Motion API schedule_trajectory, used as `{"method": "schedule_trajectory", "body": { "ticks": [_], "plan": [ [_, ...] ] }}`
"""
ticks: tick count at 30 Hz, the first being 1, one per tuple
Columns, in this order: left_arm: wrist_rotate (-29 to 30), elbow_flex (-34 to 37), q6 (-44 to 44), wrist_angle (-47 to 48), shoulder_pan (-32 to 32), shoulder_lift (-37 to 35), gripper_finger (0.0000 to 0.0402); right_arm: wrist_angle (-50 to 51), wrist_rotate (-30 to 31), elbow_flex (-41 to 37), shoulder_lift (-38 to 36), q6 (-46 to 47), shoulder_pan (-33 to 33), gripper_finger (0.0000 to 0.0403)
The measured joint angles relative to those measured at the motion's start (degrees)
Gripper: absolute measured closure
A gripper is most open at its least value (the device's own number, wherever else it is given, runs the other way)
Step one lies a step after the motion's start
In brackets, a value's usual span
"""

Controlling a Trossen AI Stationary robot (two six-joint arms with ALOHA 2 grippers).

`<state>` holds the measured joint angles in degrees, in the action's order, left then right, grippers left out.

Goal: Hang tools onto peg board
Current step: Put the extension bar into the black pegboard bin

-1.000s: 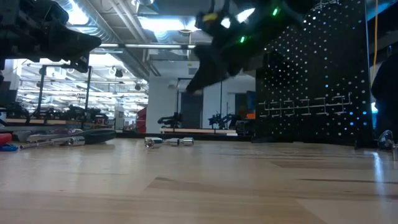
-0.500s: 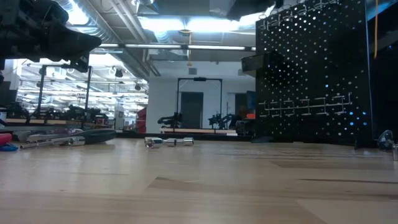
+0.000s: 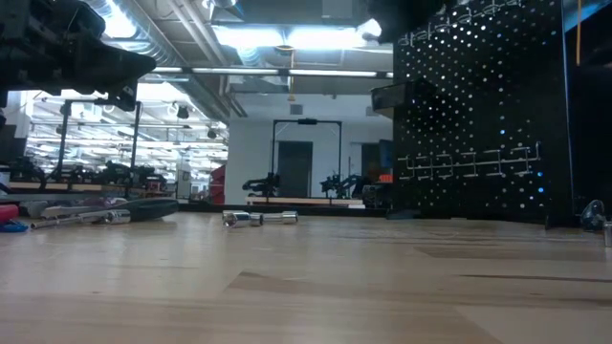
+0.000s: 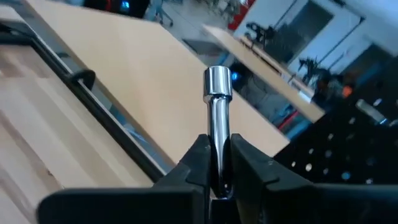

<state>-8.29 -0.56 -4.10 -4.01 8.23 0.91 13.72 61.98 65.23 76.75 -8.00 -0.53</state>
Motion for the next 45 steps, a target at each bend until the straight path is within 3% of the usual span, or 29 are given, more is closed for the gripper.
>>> {"method": "schedule_trajectory", "body": {
  "ticks": [5, 12, 23, 32, 38, 45],
  "plan": [
    [0.0, 0.0, 0.0, 0.1, 0.0, 0.0, 0.0400, 6.1, -3.9, 0.0, 0.0, 7.3, 4.4, 0.0359],
    [0.0, 0.0, -0.2, 0.1, 0.0, 0.0, 0.0400, 15.4, -4.2, 0.0, 0.0, 19.3, 8.3, 0.0357],
    [0.0, 0.0, -0.4, 0.1, 0.0, 0.0, 0.0400, 16.8, -8.9, 0.0, 0.1, 21.6, 10.0, 0.0327],
    [0.0, 0.0, -0.3, 0.1, 0.0, 0.0, 0.0400, 17.3, -8.9, 0.6, -0.2, 21.1, 9.8, 0.0263],
    [0.0, 0.0, -0.2, 0.1, 0.0, 0.0, 0.0400, 16.3, -18.1, 7.1, -0.4, 19.5, 5.4, 0.0237],
    [0.0, 0.0, -0.3, 0.1, 0.0, 0.0, 0.0400, 5.3, -34.1, 7.8, 1.2, 12.5, -2.1, 0.0236]
  ]
}}
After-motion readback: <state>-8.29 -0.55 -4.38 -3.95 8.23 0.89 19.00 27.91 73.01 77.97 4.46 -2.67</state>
